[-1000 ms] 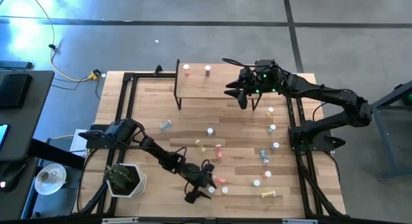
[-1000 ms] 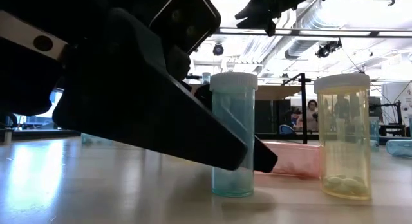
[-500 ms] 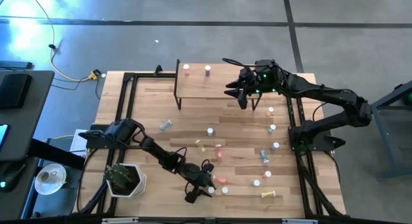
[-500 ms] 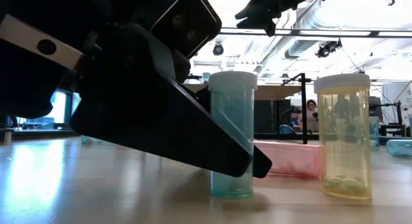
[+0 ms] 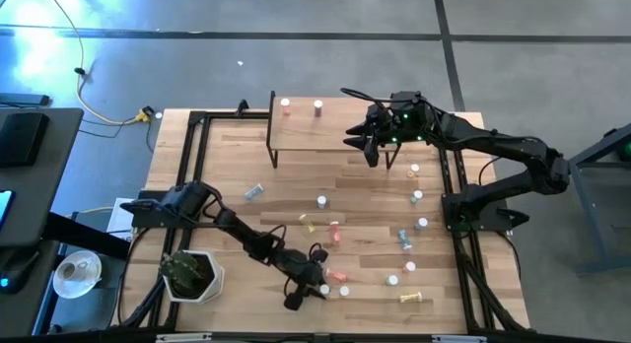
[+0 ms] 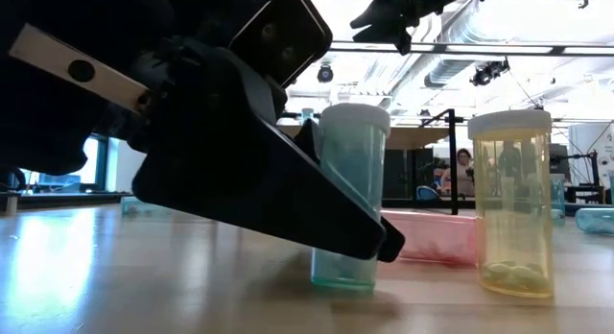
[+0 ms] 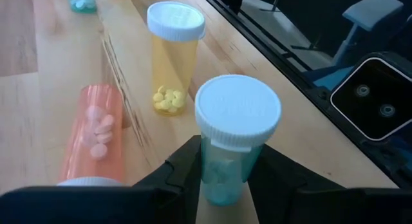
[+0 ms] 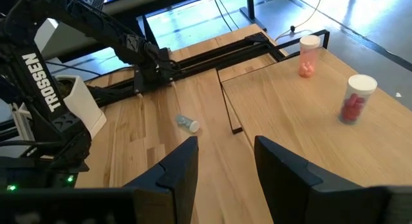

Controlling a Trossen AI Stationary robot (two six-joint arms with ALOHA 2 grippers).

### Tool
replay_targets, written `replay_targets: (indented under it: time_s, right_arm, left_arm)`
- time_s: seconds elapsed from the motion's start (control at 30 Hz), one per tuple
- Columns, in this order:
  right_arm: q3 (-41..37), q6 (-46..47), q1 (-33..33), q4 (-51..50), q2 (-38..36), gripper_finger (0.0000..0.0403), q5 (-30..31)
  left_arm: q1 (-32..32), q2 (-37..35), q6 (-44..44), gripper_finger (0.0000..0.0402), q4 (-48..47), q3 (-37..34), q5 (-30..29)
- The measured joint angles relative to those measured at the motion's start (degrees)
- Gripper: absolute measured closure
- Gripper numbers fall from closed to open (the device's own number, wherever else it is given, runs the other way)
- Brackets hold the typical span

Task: Pick and place medicine bottles onto shelf by color
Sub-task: Put the green pill bottle on the shelf

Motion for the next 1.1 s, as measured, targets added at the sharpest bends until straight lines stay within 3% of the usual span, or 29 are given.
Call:
replay_targets:
  time_s: [0.37, 0.57, 1.1]
  right_arm:
    - [0.0, -2.08, 0.02, -3.61, -2.87, 0.0261, -0.11]
    - [0.0, -2.54, 0.02, -4.13, -4.25, 0.0261, -0.15]
    - [0.0, -3.67, 0.02, -5.46, -4.38, 0.0256, -0.2]
  left_arm:
    - [4.01, -2.2, 1.1, 0.0304, -5.7, 0.07, 0.79]
    - [6.64, -7.29, 5.38, 0.0304, -14.26, 0.0, 0.21]
    - [14.95, -22.41, 12.4, 0.0304, -23.94, 0.02, -0.48]
